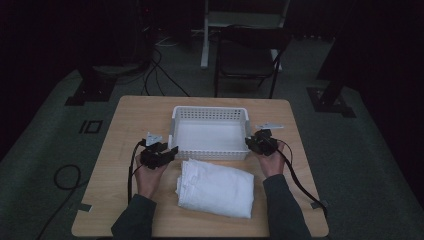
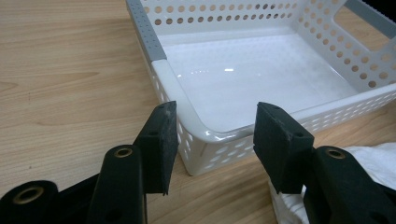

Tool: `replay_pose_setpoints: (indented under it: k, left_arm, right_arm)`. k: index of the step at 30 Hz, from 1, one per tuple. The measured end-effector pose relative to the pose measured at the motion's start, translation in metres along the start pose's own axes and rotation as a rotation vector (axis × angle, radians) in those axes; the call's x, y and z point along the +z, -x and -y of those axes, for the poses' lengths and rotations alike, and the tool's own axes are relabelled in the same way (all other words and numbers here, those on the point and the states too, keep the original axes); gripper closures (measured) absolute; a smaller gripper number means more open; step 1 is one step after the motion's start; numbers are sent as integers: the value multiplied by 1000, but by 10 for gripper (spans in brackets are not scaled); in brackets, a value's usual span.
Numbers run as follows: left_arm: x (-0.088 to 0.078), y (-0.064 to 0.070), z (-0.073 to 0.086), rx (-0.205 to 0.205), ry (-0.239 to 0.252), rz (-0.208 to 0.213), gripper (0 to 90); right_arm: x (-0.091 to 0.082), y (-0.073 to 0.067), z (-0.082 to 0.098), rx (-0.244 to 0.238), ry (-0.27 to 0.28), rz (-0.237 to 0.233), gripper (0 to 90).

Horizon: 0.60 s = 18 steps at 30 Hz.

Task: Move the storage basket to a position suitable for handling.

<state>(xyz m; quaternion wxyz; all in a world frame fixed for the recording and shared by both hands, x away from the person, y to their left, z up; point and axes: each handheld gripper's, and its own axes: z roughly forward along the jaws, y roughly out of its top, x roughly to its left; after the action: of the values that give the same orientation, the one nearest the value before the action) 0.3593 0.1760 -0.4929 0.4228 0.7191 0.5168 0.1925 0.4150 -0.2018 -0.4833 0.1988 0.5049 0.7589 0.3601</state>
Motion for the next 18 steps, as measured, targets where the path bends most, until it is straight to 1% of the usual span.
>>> replay_pose_setpoints:
  k: [2, 5, 7, 8, 10, 12, 15, 16, 18]
  left_arm:
    - [-2, 0, 0, 3, 3, -4, 484]
    - [-6, 2, 1, 6, 15, -5, 470]
    - [-11, 3, 1, 5, 22, 0, 460]
    - [-13, 4, 2, 7, 23, -2, 459]
    - [-18, 6, 5, 8, 23, -2, 454]
    - [-22, 8, 9, 14, 26, -3, 453]
    - [-27, 10, 14, 25, 24, -7, 439]
    - [-28, 10, 16, 26, 26, -9, 436]
    - [-30, 11, 21, 24, 27, -4, 432]
  right_arm:
    - [-1, 0, 0, 6, 10, -2, 678]
    - [-10, 1, 1, 31, 60, 25, 549]
    - [-19, 1, 2, 22, 81, 40, 508]
    - [-24, 1, 4, 22, 87, 40, 491]
    - [-34, 1, 8, 16, 102, 14, 478]
    - [-43, -1, 15, 6, 102, -7, 476]
    - [-53, -4, 27, -11, 94, -38, 483]
    - [-56, -5, 32, -9, 91, -48, 480]
    - [-60, -5, 39, -9, 78, -65, 443]
